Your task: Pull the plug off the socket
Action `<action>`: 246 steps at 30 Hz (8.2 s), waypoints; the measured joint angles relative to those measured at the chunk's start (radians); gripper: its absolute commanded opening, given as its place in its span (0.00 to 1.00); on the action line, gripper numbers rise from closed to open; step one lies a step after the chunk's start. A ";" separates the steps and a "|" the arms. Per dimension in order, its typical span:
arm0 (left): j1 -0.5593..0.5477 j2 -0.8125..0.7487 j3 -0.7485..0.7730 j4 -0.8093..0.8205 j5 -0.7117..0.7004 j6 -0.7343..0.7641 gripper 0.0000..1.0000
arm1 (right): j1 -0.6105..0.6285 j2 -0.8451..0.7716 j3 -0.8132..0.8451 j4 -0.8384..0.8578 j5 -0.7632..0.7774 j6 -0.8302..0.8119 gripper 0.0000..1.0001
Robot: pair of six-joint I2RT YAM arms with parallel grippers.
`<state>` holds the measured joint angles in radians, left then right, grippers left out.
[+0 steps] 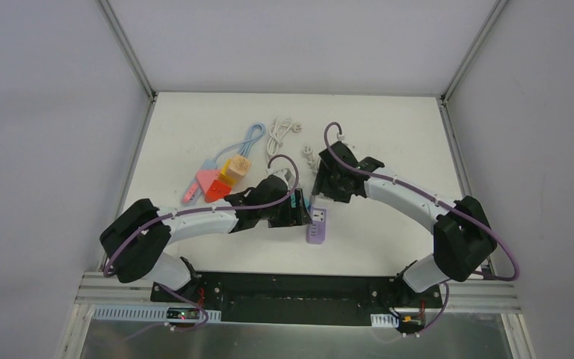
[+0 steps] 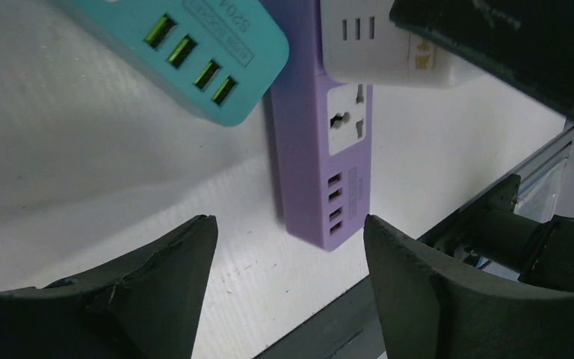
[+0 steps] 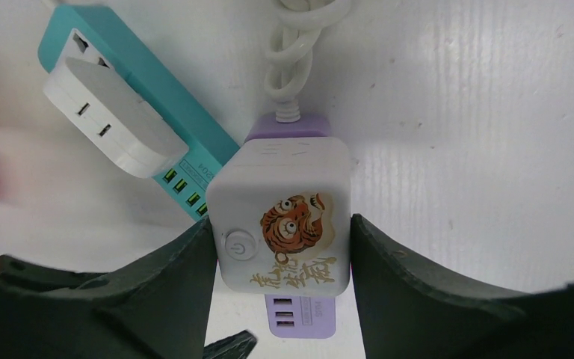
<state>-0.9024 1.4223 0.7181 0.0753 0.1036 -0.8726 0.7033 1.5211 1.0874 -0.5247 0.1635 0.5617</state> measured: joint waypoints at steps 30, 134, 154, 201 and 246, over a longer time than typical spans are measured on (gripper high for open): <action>-0.074 0.087 -0.142 0.259 -0.028 -0.079 0.22 | 0.063 -0.088 -0.130 0.101 -0.027 0.153 0.11; 0.040 0.064 0.450 -0.370 0.063 0.159 0.99 | -0.719 -0.624 -0.467 0.097 -0.251 -0.014 0.93; 0.040 -0.522 0.040 -0.581 -0.355 0.089 0.97 | -0.234 -0.596 -0.370 0.262 -0.487 0.034 0.88; 0.197 -0.138 -0.091 -0.062 -0.106 0.011 0.65 | 0.140 -0.013 -0.123 0.232 -0.195 -0.154 0.53; 0.182 0.096 0.005 0.040 -0.090 0.107 0.22 | 0.156 0.060 -0.030 0.183 -0.215 -0.026 0.00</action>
<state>-0.7208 1.5181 0.7235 0.1154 0.0135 -0.7658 0.8589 1.5810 1.0576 -0.3420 -0.0517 0.5354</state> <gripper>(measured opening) 0.237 0.206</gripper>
